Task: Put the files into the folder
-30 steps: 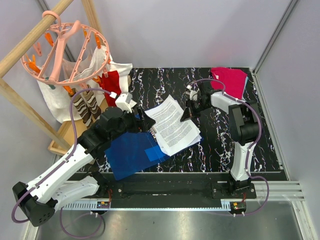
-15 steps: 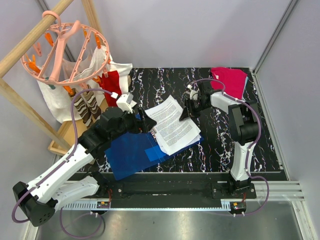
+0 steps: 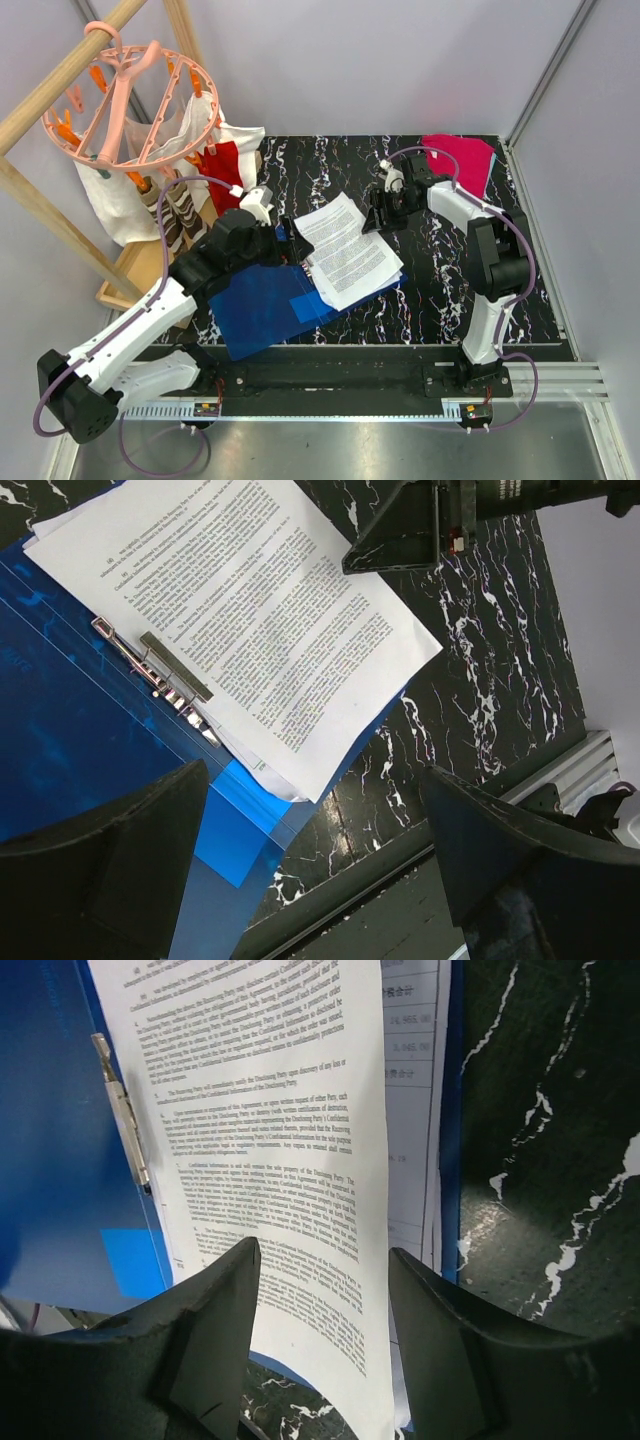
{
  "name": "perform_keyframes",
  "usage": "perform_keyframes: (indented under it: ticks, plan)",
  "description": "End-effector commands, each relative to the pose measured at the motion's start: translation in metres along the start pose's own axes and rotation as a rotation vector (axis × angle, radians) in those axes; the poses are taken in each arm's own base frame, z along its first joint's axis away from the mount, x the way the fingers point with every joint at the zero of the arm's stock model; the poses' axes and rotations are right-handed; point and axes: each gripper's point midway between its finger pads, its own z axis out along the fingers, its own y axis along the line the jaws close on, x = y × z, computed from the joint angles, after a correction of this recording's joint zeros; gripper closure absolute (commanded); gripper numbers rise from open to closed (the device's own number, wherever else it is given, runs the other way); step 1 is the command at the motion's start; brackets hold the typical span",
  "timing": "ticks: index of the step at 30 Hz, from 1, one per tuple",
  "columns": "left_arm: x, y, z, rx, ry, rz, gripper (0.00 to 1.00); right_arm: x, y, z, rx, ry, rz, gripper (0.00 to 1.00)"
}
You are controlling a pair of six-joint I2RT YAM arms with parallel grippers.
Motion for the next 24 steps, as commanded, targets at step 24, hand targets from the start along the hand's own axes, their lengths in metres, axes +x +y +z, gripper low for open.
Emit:
perform_keyframes:
  ticks: [24]
  plan:
    - [-0.001, -0.006, 0.009, 0.053, 0.010, -0.045, 0.10, 0.038, -0.021, 0.023, 0.161, 0.065, -0.017, 0.27]
